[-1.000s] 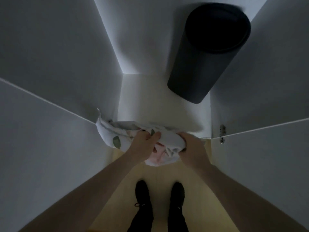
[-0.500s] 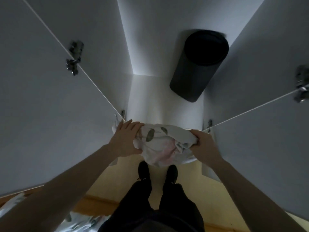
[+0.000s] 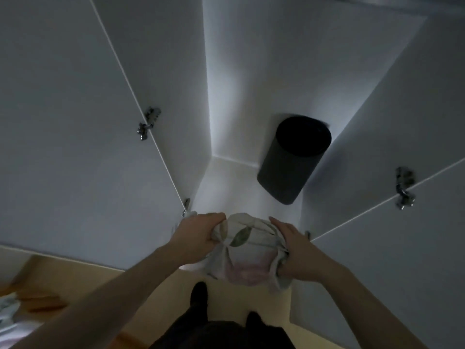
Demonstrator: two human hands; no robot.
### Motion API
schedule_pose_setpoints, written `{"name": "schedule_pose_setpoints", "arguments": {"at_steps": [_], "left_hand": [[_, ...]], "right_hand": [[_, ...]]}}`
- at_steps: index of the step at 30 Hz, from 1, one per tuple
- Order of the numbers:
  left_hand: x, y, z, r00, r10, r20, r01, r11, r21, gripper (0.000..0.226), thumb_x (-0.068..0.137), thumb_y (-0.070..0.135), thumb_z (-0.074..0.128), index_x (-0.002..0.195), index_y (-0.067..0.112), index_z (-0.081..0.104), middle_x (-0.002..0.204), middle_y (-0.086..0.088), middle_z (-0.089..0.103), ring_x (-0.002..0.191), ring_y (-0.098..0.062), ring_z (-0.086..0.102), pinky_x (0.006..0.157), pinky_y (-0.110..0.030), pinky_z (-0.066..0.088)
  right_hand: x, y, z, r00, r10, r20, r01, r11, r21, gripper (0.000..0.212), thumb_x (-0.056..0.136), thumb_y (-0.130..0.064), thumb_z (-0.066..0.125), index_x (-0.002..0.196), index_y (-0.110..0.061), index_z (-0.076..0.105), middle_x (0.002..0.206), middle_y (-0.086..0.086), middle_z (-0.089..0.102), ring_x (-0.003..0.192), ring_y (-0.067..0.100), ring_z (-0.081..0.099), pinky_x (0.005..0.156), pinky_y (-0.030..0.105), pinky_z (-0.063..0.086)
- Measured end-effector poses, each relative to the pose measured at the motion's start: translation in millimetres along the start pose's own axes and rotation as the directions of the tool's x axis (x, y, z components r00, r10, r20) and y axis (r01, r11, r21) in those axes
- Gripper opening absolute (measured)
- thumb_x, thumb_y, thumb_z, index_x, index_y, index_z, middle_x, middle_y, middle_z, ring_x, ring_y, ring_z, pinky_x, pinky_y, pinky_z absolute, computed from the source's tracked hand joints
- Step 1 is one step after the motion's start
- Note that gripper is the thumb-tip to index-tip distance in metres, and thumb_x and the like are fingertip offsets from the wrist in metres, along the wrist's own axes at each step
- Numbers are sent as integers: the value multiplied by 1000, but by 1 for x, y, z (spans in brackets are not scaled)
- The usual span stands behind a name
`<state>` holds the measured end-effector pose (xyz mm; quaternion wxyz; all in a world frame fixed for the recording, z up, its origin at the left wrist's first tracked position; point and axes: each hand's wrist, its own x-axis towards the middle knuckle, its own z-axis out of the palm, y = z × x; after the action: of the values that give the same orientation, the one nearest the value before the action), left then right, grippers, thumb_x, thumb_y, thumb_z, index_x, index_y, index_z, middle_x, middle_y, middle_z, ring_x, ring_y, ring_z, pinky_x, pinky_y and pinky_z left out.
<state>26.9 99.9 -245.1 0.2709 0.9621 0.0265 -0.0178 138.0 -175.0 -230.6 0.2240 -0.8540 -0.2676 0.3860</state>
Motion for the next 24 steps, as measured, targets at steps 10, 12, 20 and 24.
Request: {"name": "schedule_pose_setpoints", "arguments": {"at_steps": [10, 12, 20, 24], "left_hand": [[-43, 46, -17, 975, -153, -158, 183, 963, 197, 18, 76, 19, 64, 89, 29, 56, 83, 11, 67, 78, -22, 64, 62, -33, 45], [-52, 55, -20, 969, -165, -184, 202, 958, 203, 18, 77, 19, 65, 88, 29, 56, 81, 12, 67, 77, -23, 64, 62, -31, 40], [-85, 90, -31, 970, -194, -148, 221, 955, 198, 17, 77, 27, 59, 87, 34, 48, 82, 14, 62, 83, -21, 63, 66, -33, 42], [-108, 90, -42, 974, -196, -116, 217, 953, 211, 21, 80, 28, 62, 87, 39, 46, 81, 22, 51, 87, -18, 62, 72, -33, 39]], "right_hand": [[-9, 2, -13, 957, -253, 144, 255, 967, 3, 132, 60, -43, 86, 161, -39, 2, 161, -15, 21, 149, 13, 27, 117, 41, 39], [-13, 1, -13, 950, -273, 150, 273, 962, 15, 130, 59, -43, 86, 161, -39, 6, 161, -15, 22, 149, 12, 27, 118, 39, 39], [-35, -11, 3, 908, -377, -182, 355, 924, -142, 68, 81, -51, 76, 143, -36, 51, 130, -7, 66, 113, 17, 65, 95, 34, 53], [-50, -22, 15, 872, -432, -232, 383, 895, -228, 26, 91, -47, 68, 110, -30, 69, 93, -9, 76, 82, 11, 71, 72, 28, 54]]}}
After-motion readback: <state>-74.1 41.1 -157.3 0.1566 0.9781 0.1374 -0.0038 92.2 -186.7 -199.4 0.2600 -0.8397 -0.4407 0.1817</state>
